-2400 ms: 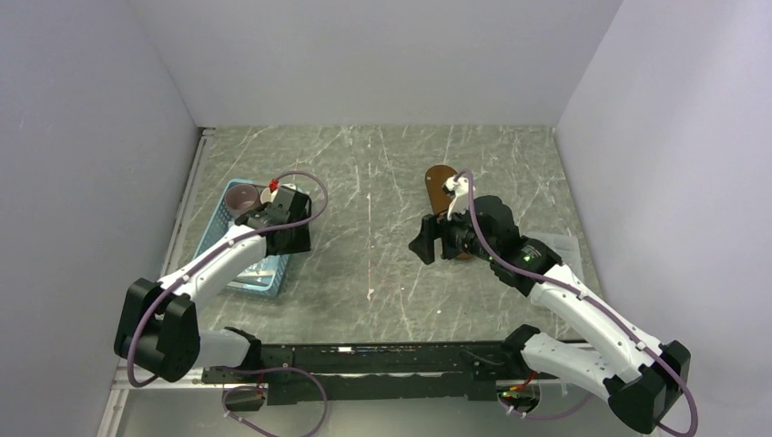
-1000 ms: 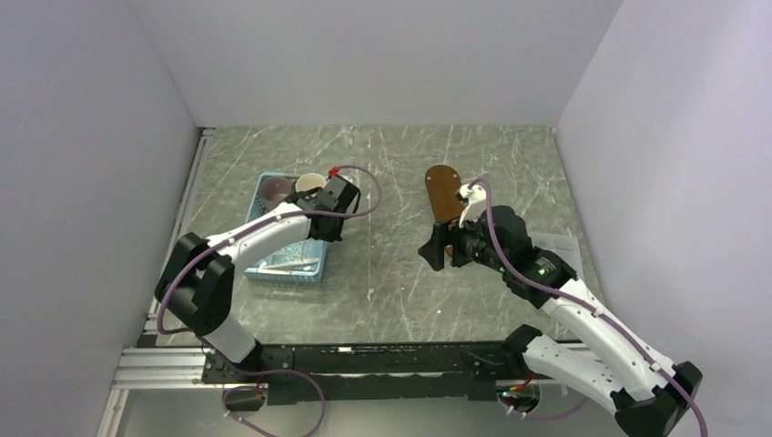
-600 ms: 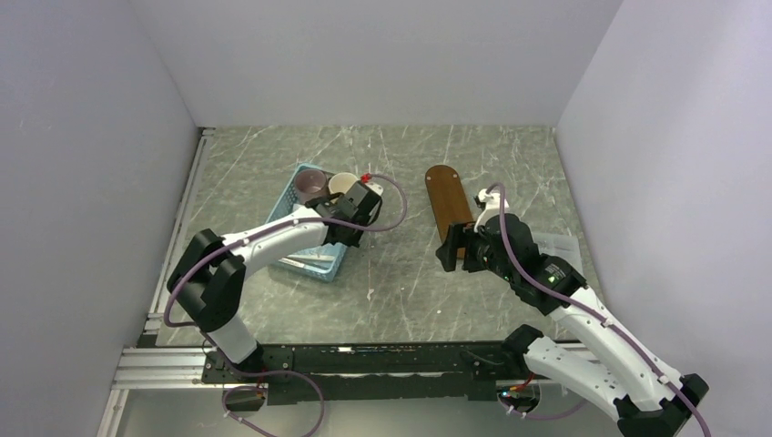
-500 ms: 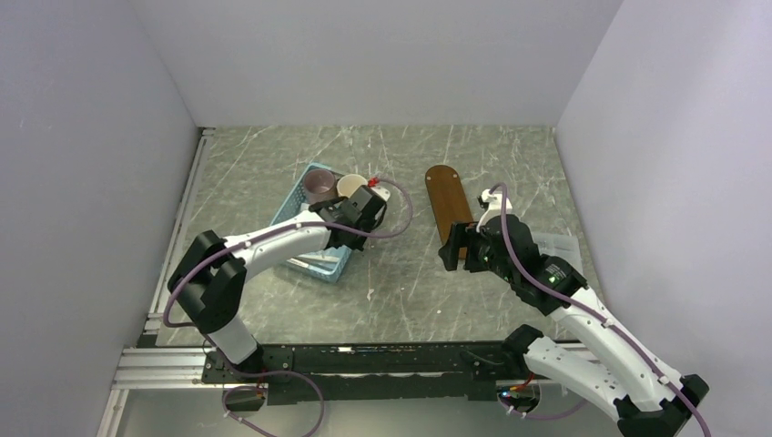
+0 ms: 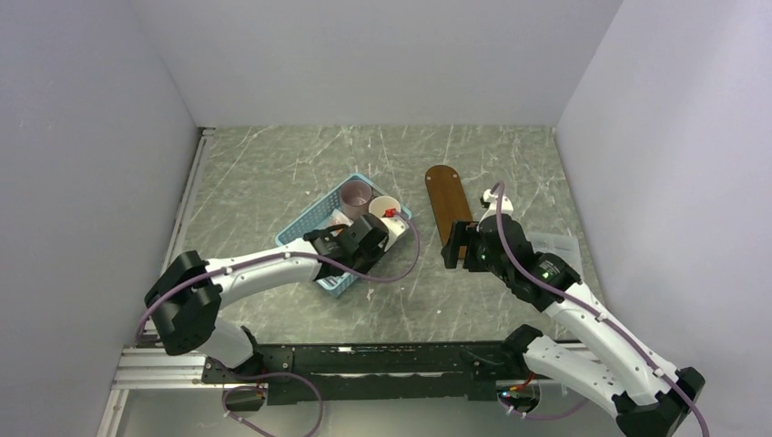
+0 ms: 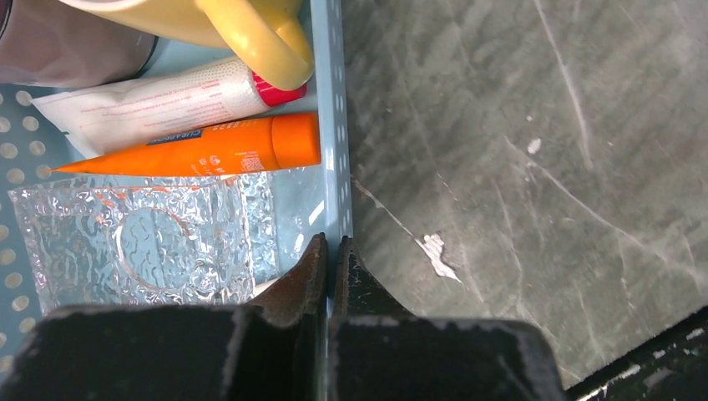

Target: Prepare toiletry sets of a toothbrush and toothpaste on the tray

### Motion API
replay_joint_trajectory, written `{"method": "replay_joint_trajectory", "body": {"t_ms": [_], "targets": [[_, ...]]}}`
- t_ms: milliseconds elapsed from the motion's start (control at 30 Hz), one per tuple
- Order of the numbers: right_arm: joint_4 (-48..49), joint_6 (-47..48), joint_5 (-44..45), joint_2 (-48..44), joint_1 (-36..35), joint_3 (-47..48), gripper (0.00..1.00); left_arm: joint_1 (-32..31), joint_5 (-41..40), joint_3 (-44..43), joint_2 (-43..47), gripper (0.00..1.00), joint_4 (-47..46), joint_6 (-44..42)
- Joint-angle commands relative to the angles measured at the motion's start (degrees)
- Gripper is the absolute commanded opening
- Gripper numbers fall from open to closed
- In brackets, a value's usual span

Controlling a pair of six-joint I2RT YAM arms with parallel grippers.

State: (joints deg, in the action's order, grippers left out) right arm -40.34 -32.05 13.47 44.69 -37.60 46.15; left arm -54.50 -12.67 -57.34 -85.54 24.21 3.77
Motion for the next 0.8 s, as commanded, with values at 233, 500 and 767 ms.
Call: {"method": "replay_joint_trajectory", "body": {"t_ms": [233,500,767], "targets": [[2.6,0.3,1.0,4.2,-0.1,0.7,0.86,-3.7,3.1,5.0,7.9,0.00,-6.8,-1.7],[3.9,1.5,2.8,8.3,-0.1,2.5,0.88,-4.8,0.8,5.9,7.5,0.17,-6.9,-1.0],[5.7,7.4,2.8,14.8,0.8,9.1,0.89,-5.0,0.5,5.3,8.1,0.34,-7.4,-0.5]]}}
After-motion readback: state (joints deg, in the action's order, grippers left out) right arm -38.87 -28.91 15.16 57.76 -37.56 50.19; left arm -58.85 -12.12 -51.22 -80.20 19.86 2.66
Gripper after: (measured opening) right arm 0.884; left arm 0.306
